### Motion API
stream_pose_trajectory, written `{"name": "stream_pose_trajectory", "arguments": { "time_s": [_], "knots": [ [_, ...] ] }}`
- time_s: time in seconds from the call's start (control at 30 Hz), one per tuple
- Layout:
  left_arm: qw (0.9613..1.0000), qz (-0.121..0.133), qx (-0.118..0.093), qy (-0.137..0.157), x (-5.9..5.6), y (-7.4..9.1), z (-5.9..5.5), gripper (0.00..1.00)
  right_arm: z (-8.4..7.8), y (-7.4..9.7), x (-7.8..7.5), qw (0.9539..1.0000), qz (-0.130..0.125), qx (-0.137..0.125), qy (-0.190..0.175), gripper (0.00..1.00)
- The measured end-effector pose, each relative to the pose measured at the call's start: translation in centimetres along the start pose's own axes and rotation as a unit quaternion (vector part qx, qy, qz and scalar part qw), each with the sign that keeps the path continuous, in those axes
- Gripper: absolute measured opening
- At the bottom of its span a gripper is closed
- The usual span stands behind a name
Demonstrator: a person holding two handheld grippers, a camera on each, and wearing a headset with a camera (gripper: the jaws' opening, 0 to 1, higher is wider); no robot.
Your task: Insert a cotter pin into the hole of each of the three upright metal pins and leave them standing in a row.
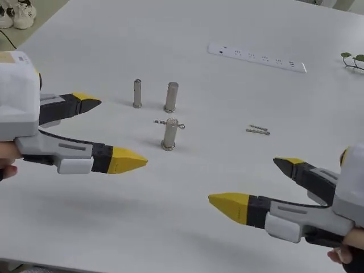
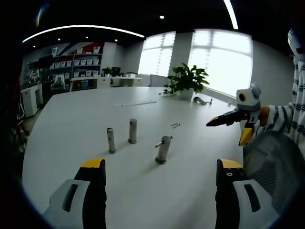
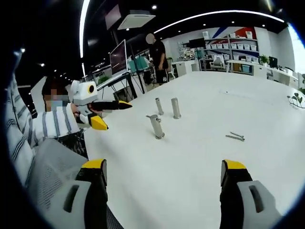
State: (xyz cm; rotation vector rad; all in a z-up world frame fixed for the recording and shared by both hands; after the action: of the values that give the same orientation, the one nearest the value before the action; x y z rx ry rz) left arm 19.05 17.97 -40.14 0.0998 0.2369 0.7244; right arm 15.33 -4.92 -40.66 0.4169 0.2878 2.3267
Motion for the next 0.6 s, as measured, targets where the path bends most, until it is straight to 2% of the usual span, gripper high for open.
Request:
{"name": "stream_pose_trajectory", "arguments": {
  "time_s": [0.13, 0.27, 0.43, 0.6],
  "knots": [
    [1.0000, -0.003, 0.002, 0.000, -0.2, -0.2, 0.0, 0.95, -0.3, 0.4, -0.1, 0.9999, -0.008, 0.007, -0.002, 0.98],
    [1.0000, 0.005, -0.002, 0.007, 0.2, -0.7, 0.1, 0.91, 0.1, 0.7, -0.5, 0.9997, -0.023, 0.002, 0.008, 0.98],
    [0.9992, 0.033, -0.022, 0.007, 1.4, -1.3, 0.9, 0.86, 0.7, 1.0, -0.9, 0.9993, -0.037, -0.001, 0.010, 0.98],
    [0.9963, 0.079, -0.034, -0.006, 3.5, -2.1, 1.8, 0.83, 1.0, 1.4, -1.3, 0.9988, -0.047, -0.003, 0.015, 0.98]
  ]
}}
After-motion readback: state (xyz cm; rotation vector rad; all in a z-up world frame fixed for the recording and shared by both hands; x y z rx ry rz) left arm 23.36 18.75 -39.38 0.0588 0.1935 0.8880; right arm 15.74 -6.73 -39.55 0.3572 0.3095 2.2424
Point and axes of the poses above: the centre of the closed fingertips' face, and the gripper's own axes: y roughly backward along the fingers, x roughly to its left, z roughly out of its top, the point moved 4 cm from there along y, roughly backward along the fingers, and after that the axes turned 12 degrees about -x, right-handed, at the moved point
